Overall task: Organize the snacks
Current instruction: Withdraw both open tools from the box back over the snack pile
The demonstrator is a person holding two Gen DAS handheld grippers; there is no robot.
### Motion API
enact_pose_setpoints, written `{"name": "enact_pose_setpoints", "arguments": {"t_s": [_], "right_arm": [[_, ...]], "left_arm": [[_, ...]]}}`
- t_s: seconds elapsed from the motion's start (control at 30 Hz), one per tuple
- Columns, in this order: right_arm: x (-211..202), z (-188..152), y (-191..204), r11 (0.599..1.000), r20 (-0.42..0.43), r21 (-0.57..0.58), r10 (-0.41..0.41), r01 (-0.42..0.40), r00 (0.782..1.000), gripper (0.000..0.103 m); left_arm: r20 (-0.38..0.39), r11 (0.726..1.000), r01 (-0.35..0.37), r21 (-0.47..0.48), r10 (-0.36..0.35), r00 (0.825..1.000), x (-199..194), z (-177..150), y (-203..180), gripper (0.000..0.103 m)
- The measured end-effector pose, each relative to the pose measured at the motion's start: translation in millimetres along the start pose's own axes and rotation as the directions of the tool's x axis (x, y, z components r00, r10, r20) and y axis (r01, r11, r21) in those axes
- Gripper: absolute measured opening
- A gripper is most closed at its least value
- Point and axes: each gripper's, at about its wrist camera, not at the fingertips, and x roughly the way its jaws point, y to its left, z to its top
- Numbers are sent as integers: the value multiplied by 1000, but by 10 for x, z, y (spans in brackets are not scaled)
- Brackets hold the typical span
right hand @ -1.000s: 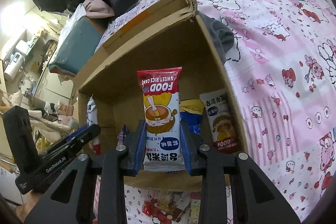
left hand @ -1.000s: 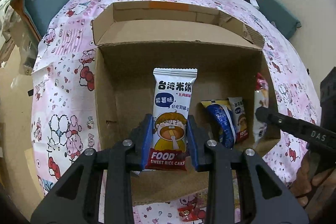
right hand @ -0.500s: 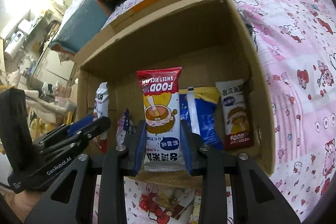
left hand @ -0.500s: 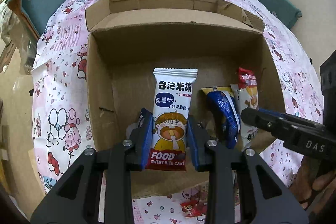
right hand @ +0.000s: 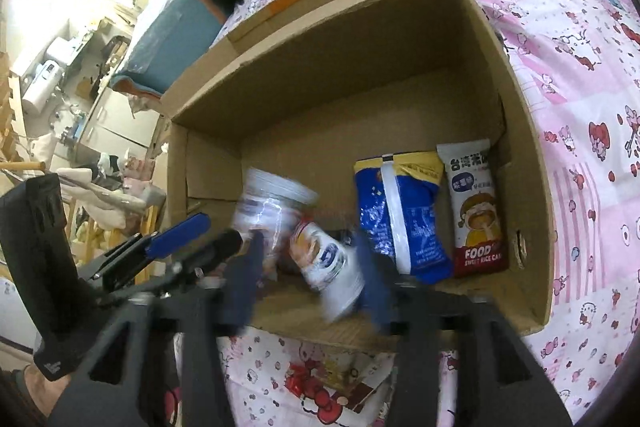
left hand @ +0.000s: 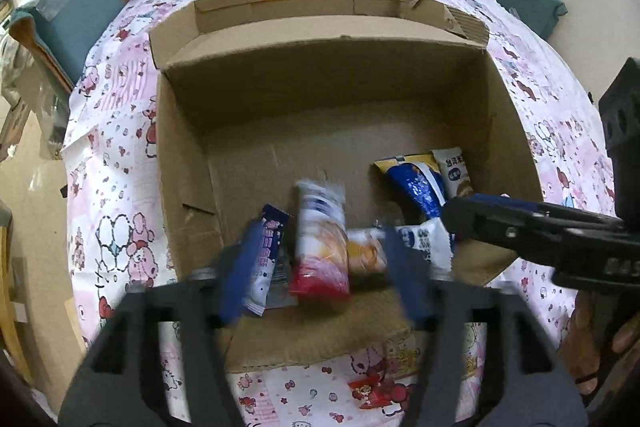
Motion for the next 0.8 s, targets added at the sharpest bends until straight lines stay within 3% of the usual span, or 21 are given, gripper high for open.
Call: {"name": "enact_pose_setpoints", "arguments": {"t_s": [0.03,0.07,0.4,0.8], "right_arm": [[-13,4,1,1000,7,-2,-2,2,1000,68],[-24,12,-2,1000,11,-2,-3,3,1000,68],[-114,27,-10,1000,32,11,3,-3,999,68],[-418,-123,101,1000,83,-3,-11,11,996,68]], "left_arm": [[14,1000,-9,-5,9,1000,-25,5,6,84],[22,1000,-15,-9,15,1000,-39,7,7,85],[27,999,-20,-37,21,999,-87,5,100,85],[101,998,-35,-56,41,994,-404,-98,145,85]]}}
